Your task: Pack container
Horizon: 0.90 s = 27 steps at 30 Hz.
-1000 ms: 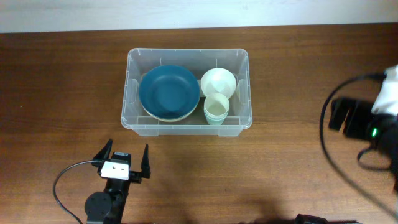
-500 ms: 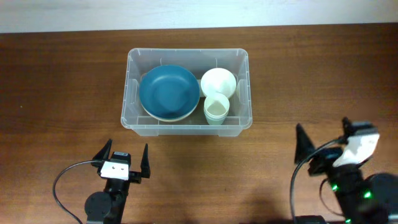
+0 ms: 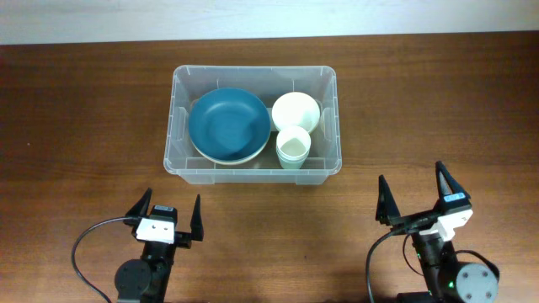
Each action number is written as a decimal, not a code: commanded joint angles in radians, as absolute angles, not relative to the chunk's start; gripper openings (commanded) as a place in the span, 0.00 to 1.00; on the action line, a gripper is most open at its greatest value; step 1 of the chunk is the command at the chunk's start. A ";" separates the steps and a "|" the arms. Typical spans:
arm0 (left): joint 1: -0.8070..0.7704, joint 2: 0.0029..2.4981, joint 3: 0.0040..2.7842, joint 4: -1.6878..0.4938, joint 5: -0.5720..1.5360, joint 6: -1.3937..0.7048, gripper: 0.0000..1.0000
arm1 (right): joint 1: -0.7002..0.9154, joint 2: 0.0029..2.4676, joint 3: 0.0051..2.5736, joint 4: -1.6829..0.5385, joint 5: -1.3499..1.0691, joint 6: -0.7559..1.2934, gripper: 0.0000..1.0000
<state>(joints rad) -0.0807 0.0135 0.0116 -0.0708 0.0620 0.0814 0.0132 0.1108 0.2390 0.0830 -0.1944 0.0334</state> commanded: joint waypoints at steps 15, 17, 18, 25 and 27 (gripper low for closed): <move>-0.074 0.006 0.009 -0.076 0.056 0.068 0.99 | 0.020 0.003 0.041 0.382 -0.110 0.086 0.99; -0.074 0.006 0.009 -0.076 0.056 0.068 1.00 | 0.019 0.003 0.024 0.382 -0.095 0.086 0.99; -0.074 0.006 0.009 -0.076 0.056 0.068 1.00 | 0.019 0.003 0.017 0.382 -0.090 0.086 0.99; -0.074 0.006 0.009 -0.076 0.056 0.068 1.00 | 0.019 0.003 0.006 0.284 -0.066 0.083 0.99; -0.074 0.006 0.009 -0.076 0.056 0.068 0.99 | 0.019 0.003 0.006 0.258 -0.065 0.083 0.99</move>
<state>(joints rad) -0.0807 0.0135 0.0116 -0.0704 0.0620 0.0814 0.0132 0.0139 0.0101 0.2775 -0.0864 0.0784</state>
